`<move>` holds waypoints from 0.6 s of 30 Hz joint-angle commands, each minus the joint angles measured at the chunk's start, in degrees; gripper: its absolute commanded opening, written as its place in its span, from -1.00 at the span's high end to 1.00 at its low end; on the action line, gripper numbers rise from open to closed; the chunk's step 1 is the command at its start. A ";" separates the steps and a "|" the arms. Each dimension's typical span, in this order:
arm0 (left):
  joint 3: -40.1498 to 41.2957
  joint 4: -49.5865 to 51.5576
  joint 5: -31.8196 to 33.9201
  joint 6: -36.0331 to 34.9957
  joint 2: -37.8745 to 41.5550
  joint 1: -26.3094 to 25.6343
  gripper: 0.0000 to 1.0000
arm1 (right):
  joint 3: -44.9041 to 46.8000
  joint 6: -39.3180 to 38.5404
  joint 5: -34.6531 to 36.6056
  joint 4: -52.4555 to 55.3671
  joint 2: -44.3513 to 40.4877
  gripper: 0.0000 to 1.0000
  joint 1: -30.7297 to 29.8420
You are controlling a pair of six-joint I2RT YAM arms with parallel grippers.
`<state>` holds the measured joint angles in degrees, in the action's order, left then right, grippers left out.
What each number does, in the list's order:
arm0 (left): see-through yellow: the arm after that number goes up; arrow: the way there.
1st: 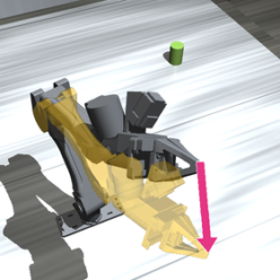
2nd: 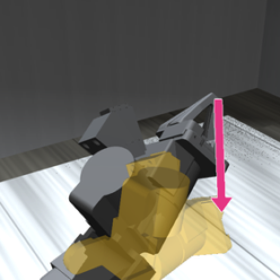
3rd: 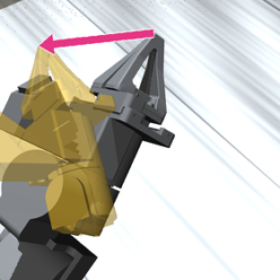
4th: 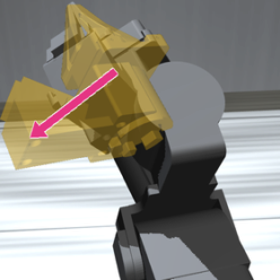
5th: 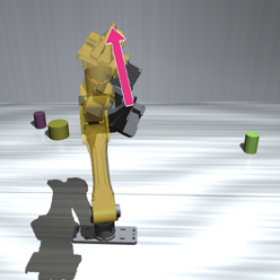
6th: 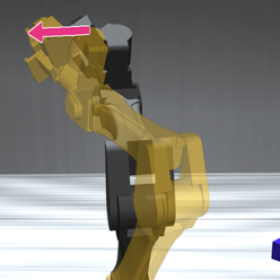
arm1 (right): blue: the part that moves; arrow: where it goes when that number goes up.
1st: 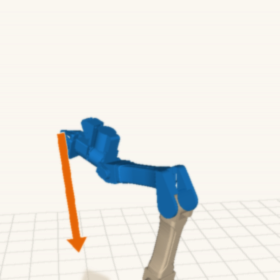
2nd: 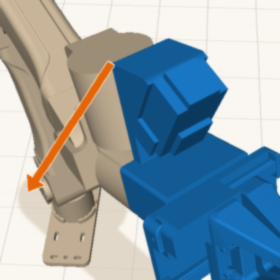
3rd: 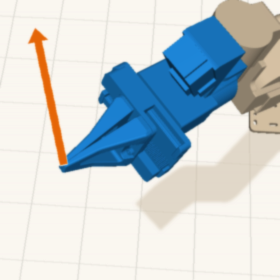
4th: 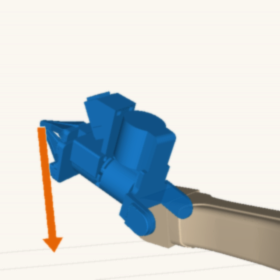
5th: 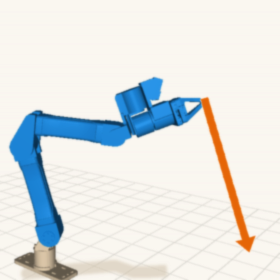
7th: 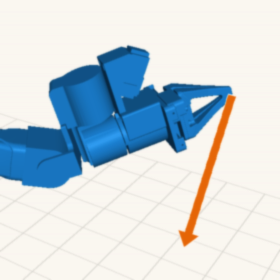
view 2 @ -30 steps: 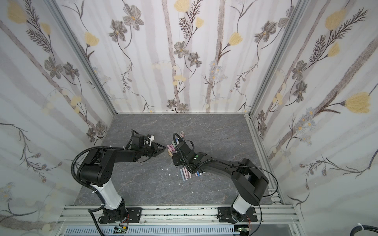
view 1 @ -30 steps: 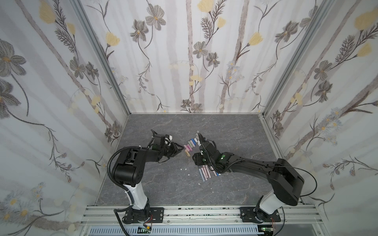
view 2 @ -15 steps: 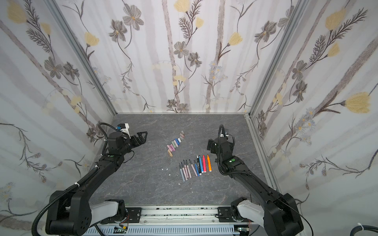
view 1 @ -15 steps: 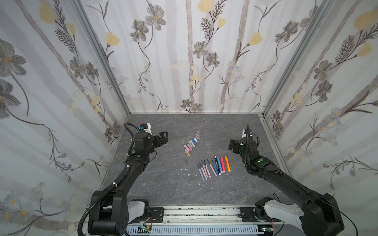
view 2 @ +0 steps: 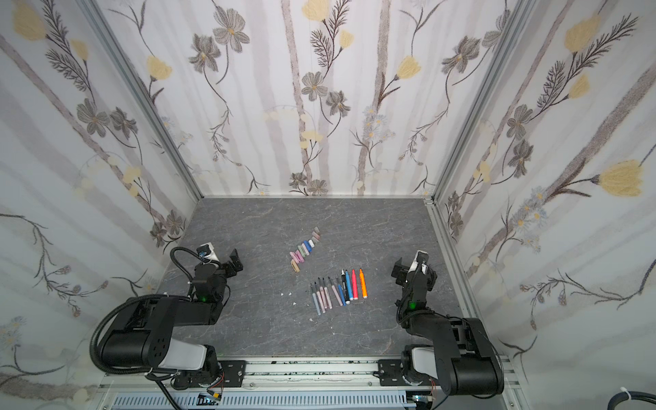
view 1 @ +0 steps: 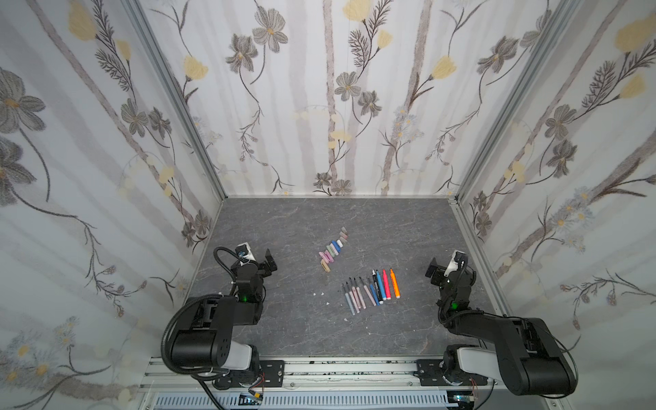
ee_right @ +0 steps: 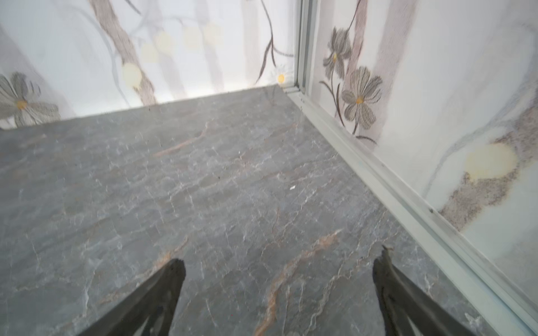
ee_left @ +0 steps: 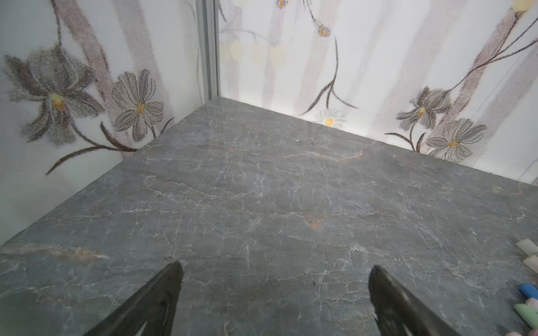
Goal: Remove pen caps from pens
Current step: Reset both arms
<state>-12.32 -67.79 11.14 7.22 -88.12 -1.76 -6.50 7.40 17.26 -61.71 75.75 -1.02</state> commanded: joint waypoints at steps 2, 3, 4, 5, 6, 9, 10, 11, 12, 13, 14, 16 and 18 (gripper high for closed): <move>-0.29 -11.36 -2.21 -2.92 -3.14 0.53 -1.00 | 3.38 -1.33 -5.50 -31.74 11.98 -0.99 0.96; -0.36 -11.43 -2.92 -3.08 -2.71 0.52 -1.00 | 3.81 -1.57 -6.91 -32.52 12.17 -0.99 1.06; -0.92 -8.73 -3.11 -2.89 -2.28 0.62 -1.00 | 2.65 -1.39 -6.96 -24.98 9.08 -0.99 1.19; -0.85 -10.57 -2.22 -3.23 -3.09 0.39 -1.00 | 0.35 -0.79 -5.86 -18.06 7.52 -0.99 1.19; -0.87 -9.45 -2.42 -3.19 -2.46 0.27 -1.00 | -1.13 -1.01 -5.84 -17.11 8.55 -0.99 1.04; -0.76 -9.63 -1.08 -2.74 -2.49 0.25 -1.00 | -5.12 -4.05 -8.20 -11.79 9.99 -0.99 -0.21; -0.89 -10.01 -0.76 -2.86 -2.68 0.20 -1.00 | -5.59 -3.72 -7.94 -9.84 9.35 -0.99 -0.22; -0.84 -10.17 -0.66 -2.93 -2.72 0.08 -1.00 | -4.99 -3.93 -7.98 -12.14 9.97 -0.99 -0.23; -0.92 -9.58 -0.68 -2.85 -2.51 0.08 -1.00 | -4.28 -4.16 -7.95 -14.76 10.67 -0.99 -0.30; -0.83 -10.08 -0.59 -2.95 -2.76 0.02 -1.00 | -3.97 -4.20 -8.03 -15.82 10.92 -0.99 -0.35; -0.91 -9.83 -0.57 -2.99 -2.76 0.00 -1.00 | -4.49 -4.15 -7.86 -13.60 10.35 -0.99 -0.30; -0.87 -10.00 -0.46 -3.02 -2.72 0.00 -1.00 | -4.84 -4.10 -7.76 -12.58 10.03 -0.99 -0.32; -0.91 -9.96 -0.27 -3.10 -2.75 -0.13 -1.00 | -4.36 -4.09 -7.77 -14.57 10.61 -0.99 -0.30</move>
<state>-12.84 -74.94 9.96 4.51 -90.74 -1.83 -10.94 4.23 9.52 -73.87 86.13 -1.23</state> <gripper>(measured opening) 0.997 0.995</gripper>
